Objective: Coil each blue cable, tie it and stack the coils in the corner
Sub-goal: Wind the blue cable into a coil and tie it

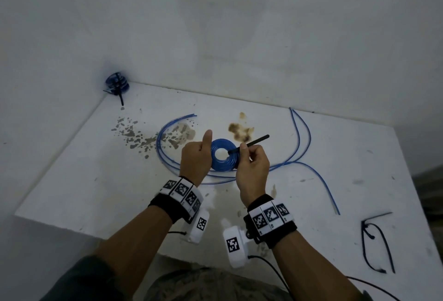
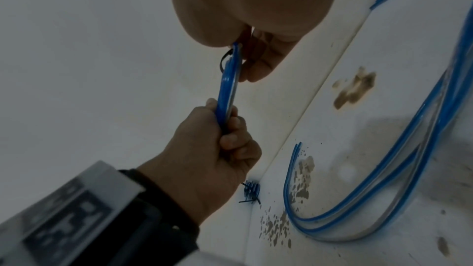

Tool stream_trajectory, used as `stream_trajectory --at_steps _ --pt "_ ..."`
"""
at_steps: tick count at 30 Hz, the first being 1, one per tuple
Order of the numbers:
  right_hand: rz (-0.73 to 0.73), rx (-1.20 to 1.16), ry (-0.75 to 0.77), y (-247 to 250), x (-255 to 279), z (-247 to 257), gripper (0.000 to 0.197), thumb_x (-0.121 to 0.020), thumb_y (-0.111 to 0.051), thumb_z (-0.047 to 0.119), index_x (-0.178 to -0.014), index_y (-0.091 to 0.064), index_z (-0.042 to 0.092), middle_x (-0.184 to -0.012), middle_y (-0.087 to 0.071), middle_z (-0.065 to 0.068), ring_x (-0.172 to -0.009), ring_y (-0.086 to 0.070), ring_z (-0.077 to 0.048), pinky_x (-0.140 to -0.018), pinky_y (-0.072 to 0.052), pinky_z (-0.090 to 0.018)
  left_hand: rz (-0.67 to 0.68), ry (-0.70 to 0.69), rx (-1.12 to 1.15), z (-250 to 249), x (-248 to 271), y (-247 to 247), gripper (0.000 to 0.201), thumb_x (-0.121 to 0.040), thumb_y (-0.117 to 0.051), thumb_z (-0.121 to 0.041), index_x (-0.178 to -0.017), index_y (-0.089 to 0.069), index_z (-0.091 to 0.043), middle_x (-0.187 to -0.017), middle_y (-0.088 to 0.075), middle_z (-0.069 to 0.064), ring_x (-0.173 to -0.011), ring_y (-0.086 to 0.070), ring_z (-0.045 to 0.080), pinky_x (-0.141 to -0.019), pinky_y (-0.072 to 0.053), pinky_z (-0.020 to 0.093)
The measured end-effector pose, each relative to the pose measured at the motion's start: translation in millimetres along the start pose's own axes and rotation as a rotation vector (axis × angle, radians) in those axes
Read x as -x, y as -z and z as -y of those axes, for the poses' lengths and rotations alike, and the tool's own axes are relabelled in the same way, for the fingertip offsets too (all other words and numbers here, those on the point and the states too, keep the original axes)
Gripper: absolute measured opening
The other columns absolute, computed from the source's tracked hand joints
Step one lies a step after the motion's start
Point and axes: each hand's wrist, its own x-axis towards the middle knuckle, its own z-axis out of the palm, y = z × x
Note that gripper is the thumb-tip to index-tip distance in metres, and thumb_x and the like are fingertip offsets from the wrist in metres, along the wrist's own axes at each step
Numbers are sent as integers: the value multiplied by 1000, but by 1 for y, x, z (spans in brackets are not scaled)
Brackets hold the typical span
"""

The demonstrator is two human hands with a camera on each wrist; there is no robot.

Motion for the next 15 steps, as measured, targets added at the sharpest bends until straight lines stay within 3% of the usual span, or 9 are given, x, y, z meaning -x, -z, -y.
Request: stream_trajectory --at_steps 2,5,8,12,15 --pt "-17 -11 -34 -1 -2 -2 23 -100 -56 23 -78 -54 16 -80 -63 -8 -71 -56 -16 -69 -51 -34 13 -10 -3 -1 -4 -1 63 -102 -43 -43 -48 -35 -11 -46 -41 10 -44 -37 22 -51 -31 33" --pt "-15 -2 -13 2 -4 -2 22 -100 -55 23 -79 -54 17 -80 -63 -6 -70 -57 -14 -67 -50 -28 108 66 75 0 -6 0 69 -101 -37 -53 -52 -49 -6 -48 -50 13 -39 -48 18 -46 -41 27" --pt "-11 10 33 3 -6 -2 22 -100 -55 21 -79 -53 17 -77 -61 -2 -66 -55 -9 -64 -49 -23 199 89 119 0 -4 2 73 -100 -38 -56 -61 -62 1 -53 -60 15 -43 -58 20 -47 -50 28" --pt "5 10 46 -1 -5 -3 23 -100 -56 20 -77 -52 17 -77 -61 -3 -69 -58 -15 -68 -55 -35 70 -86 -88 4 -5 -2 72 -99 -45 -52 -55 -62 2 -49 -60 14 -48 -57 25 -57 -46 36" --pt "1 1 30 -2 -5 -2 23 -100 -56 20 -77 -53 17 -78 -63 -6 -71 -60 -19 -71 -55 -40 11 -148 -57 9 -6 -3 71 -95 -48 -54 -51 -60 0 -46 -57 7 -46 -54 20 -57 -43 29"
